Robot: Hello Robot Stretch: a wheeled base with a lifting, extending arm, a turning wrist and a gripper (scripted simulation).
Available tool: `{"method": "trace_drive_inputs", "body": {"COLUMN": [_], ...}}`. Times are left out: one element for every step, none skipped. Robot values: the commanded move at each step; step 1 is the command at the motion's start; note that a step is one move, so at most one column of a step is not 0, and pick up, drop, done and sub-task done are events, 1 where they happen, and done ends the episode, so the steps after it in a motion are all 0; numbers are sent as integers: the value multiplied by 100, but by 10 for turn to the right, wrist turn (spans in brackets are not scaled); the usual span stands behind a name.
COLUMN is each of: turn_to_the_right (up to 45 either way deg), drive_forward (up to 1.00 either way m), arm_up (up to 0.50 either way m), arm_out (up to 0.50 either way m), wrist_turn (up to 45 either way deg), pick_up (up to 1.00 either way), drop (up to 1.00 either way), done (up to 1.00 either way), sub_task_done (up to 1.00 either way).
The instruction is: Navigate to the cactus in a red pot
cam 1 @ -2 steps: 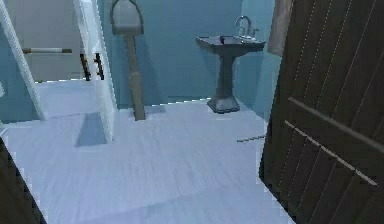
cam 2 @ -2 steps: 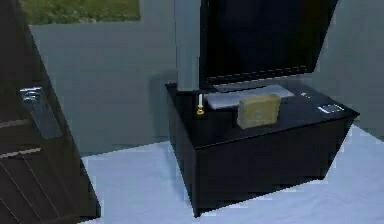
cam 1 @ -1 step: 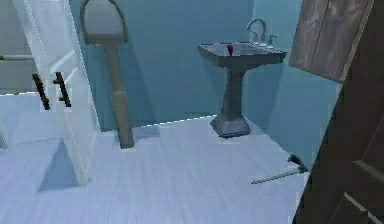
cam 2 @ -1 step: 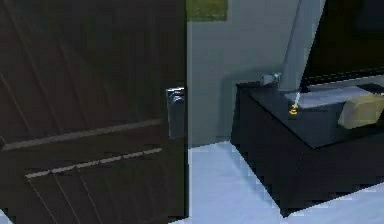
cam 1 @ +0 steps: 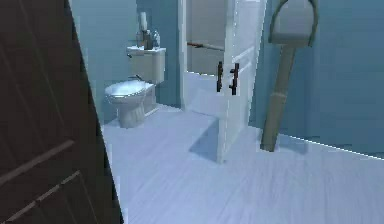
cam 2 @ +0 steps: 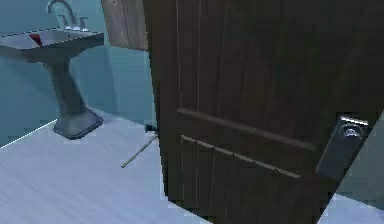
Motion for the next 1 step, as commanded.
{"method": "trace_drive_inputs", "body": {"turn_to_the_right": [0], "drive_forward": [90], "arm_up": [0], "arm_out": [0], "wrist_turn": [0], "pick_up": [0], "drop": [0], "done": [0], "sub_task_done": [0]}}
